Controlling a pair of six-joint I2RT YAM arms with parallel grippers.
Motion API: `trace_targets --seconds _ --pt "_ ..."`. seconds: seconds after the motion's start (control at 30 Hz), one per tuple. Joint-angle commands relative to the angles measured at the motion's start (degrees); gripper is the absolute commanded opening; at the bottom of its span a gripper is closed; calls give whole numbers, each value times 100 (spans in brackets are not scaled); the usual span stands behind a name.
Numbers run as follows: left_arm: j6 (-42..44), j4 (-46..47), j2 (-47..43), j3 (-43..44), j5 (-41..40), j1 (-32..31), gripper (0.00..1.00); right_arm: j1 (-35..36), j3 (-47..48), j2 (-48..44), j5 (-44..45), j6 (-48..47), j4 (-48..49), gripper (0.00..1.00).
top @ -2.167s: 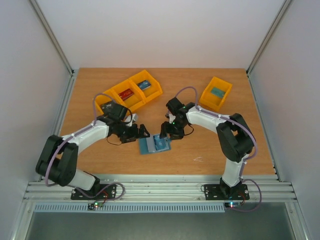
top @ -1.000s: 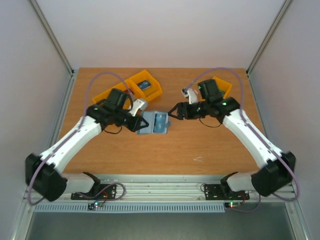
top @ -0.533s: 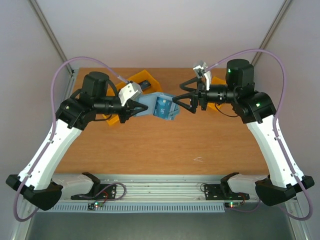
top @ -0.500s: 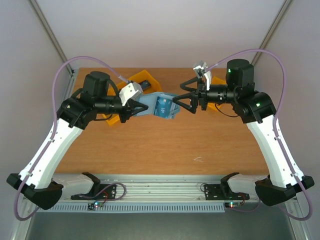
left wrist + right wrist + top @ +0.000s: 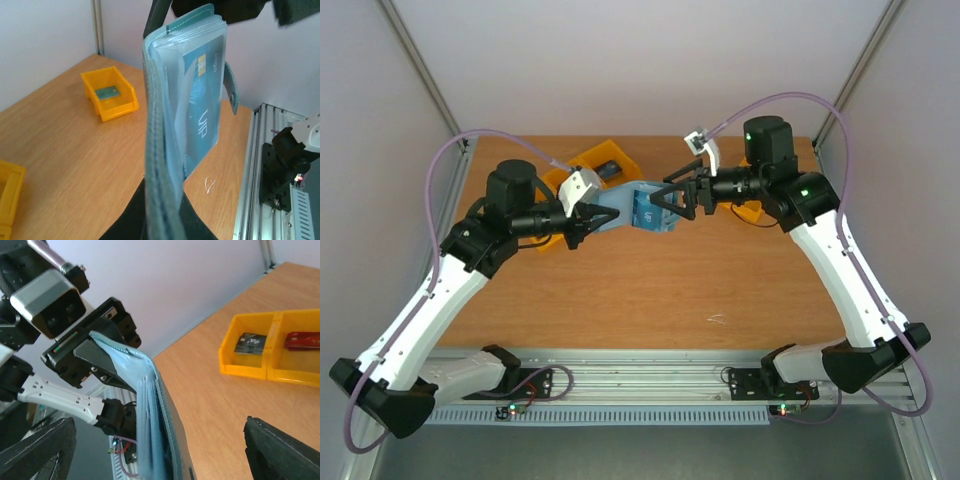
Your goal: Take the credit cards out of the card holder
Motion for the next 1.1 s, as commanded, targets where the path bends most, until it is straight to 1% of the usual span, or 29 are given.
trace_targets --seconds 0.0,0.07,0.13,0.2,0.23,0.27,0.3,0.37,0.43,0.47,0.5,0.53,0.57,0.6,0.63,0.67,0.7,0.73,0.77,0.8,0.83,0.9,0.93,1.0,1.07 --pt "-622 1454 -268 -192 464 -12 0 257 -100 -19 -164 -314 -19 87" --pt "-923 1506 -238 -135 594 -10 0 260 -169 -25 -361 -458 -78 75" --pt "-954 1495 -229 -144 817 -10 0 260 -270 -74 -493 -563 -78 67" --pt "-1111 1448 -223 -122 863 -10 0 260 -338 -143 -495 -562 9 51" --pt "-1208 1451 -233 -104 872 -10 0 260 -364 -184 -469 -505 78 33" --pt "-1240 1465 -260 -100 901 -10 0 260 -402 -218 -448 -453 142 21" --pt "-1257 1478 -287 -111 930 -10 0 258 -450 -281 -426 -380 228 3" --pt "-1338 1514 -341 -158 915 -10 0 260 -559 -328 -321 -250 365 1" --pt "-1628 1588 -413 -293 514 -10 1 256 -530 -295 -39 -90 268 1" --pt "-1940 1609 -490 -453 155 -10 14 247 -474 -244 134 -7 137 1" --pt "-2132 1617 -557 -585 -254 -6 36 231 -385 -178 419 100 -68 1" --pt "-2370 1599 -625 -746 -679 5 50 201 -280 -93 663 244 -311 1" --pt "-2519 1554 -672 -884 -1067 21 59 165 -133 17 1015 396 -674 1" --pt "-2547 1490 -728 -993 -1535 43 65 136 41 144 1522 597 -1129 1" --pt "-2545 1410 -771 -1075 -1965 67 66 122 224 305 2040 773 -1642 1" --pt "-2517 1337 -806 -1128 -2298 102 66 120 472 502 2570 922 -2375 1" --pt "-2352 1333 -846 -1167 -2493 124 66 125 593 599 3007 1029 -2821 1" --pt "-2094 1378 -897 -1201 -2534 130 65 143 647 637 3361 1105 -3146 1" --pt "-1830 1454 -965 -1231 -2394 131 62 178 643 628 3681 1158 -3368 1" --pt "-1329 1537 -1034 -1262 -2094 131 61 225 612 596 3920 1216 -3514 1" --pt "-960 1601 -1096 -1307 -1414 124 61 259 597 567 4112 1263 -3637 1" --pt "192 1690 -1236 -1485 -194 66 58 377 585 548 4181 1333 -3776 1" --pt "525 1786 -1318 -1608 223 -4 57 452 582 552 4117 1359 -3782 1" --pt "1105 2220 -1472 -1929 863 -172 53 681 579 593 3960 1387 -3697 1" --pt "1848 2619 -1520 -2166 1012 -430 50 979 664 721 3954 1361 -3691 1"
